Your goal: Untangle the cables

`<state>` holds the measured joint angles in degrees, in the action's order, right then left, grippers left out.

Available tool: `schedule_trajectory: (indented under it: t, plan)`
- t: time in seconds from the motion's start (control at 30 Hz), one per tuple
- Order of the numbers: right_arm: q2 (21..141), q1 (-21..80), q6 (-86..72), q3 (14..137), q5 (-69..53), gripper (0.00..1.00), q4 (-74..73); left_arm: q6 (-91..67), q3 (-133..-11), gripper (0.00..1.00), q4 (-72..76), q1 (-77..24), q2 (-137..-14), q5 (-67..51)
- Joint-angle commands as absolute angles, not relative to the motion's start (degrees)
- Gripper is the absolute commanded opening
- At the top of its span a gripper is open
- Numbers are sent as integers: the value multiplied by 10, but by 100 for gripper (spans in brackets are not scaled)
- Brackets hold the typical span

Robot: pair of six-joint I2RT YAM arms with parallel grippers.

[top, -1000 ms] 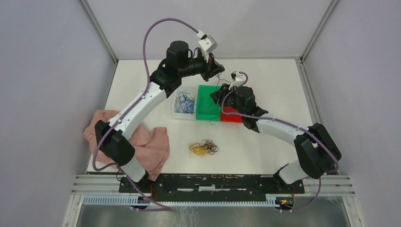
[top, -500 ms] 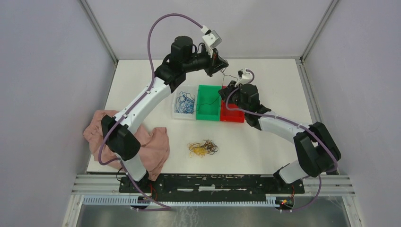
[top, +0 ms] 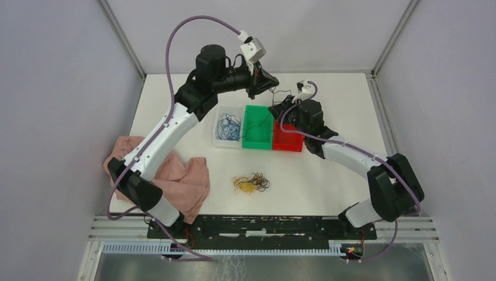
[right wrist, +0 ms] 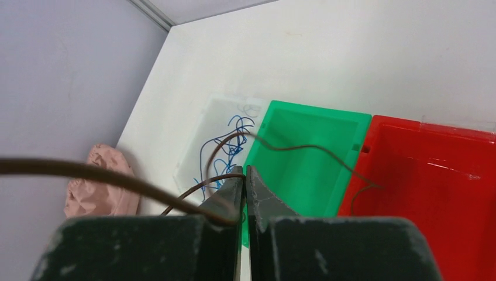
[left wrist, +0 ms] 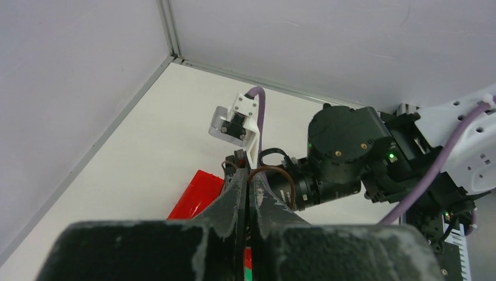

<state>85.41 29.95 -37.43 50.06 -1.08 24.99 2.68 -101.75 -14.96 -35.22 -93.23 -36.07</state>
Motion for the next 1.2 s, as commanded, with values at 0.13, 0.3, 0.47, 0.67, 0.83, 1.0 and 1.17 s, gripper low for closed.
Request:
schedule_trajectory:
  t: [0.13, 0.3, 0.47, 0.67, 0.83, 1.0, 1.17]
  plan:
    - [794, 298, -411, 518, -29, 3, 282, 51, -1007, 3, -153, -361, -866, -377]
    - [768, 297, -426, 530, -47, 0, 282, 45, -1033, 3, -154, -368, -862, -393]
    - [762, 298, -412, 537, -37, 0, 252, 55, -1001, 3, -151, -369, -849, -380]
    - [784, 297, -414, 508, -18, 0, 265, 53, -977, 3, -138, -369, -850, -376]
    - [789, 296, -390, 491, 45, 0, 247, 26, -991, 3, -125, -369, -877, -384]
    - [772, 289, -350, 477, 83, 0, 227, 11, -996, 3, -108, -369, -894, -389]
    - [772, 290, -309, 485, 90, 0, 204, 11, -958, 3, -101, -368, -883, -381]
